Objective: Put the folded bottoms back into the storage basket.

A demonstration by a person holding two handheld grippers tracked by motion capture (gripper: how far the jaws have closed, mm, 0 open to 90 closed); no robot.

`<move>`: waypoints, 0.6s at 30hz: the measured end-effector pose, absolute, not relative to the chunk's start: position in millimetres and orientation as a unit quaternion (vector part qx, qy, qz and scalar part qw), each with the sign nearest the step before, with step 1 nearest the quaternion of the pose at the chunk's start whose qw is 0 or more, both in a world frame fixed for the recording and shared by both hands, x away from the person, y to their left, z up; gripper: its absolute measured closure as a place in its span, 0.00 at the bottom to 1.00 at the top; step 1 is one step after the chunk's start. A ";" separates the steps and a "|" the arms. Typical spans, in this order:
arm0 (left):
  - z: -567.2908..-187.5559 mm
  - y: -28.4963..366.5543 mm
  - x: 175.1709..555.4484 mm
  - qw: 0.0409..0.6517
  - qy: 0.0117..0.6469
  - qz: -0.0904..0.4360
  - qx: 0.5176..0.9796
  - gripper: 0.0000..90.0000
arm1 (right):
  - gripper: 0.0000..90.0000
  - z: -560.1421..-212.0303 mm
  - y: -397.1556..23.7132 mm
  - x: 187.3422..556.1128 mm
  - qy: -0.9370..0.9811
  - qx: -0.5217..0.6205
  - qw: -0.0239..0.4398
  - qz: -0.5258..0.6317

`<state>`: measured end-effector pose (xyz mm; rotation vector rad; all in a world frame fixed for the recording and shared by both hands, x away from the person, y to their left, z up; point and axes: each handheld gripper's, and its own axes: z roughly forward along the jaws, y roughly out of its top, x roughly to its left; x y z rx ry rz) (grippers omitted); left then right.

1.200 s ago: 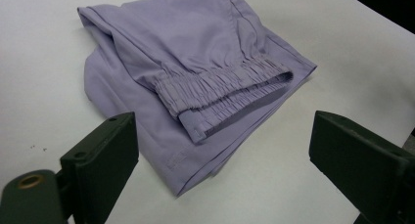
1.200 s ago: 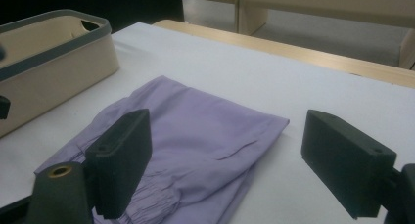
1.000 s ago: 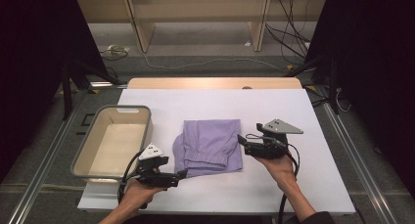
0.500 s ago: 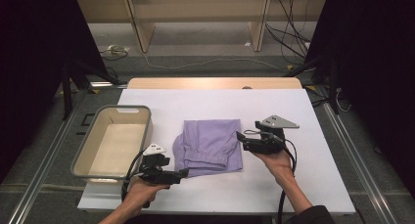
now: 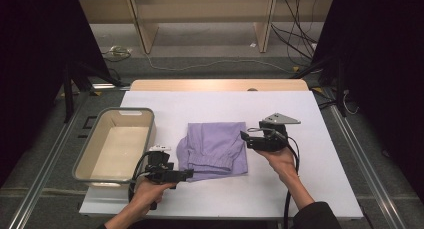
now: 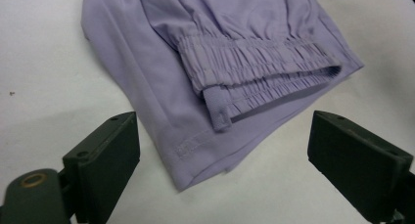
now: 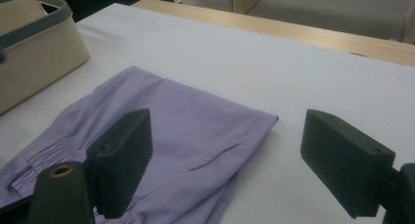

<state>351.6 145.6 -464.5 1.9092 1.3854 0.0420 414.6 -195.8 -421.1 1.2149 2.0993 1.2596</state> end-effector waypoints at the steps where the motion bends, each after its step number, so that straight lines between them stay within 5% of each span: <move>1: -465.4 145.1 352.8 0.380 0.544 0.017 0.748 0.13 | 0.23 -421.8 -195.4 416.3 0.753 0.434 0.203 0.450; 18: -475.9 141.7 369.4 0.352 0.585 -0.010 0.730 0.14 | 0.23 -435.4 -186.9 444.7 0.770 0.444 0.185 0.420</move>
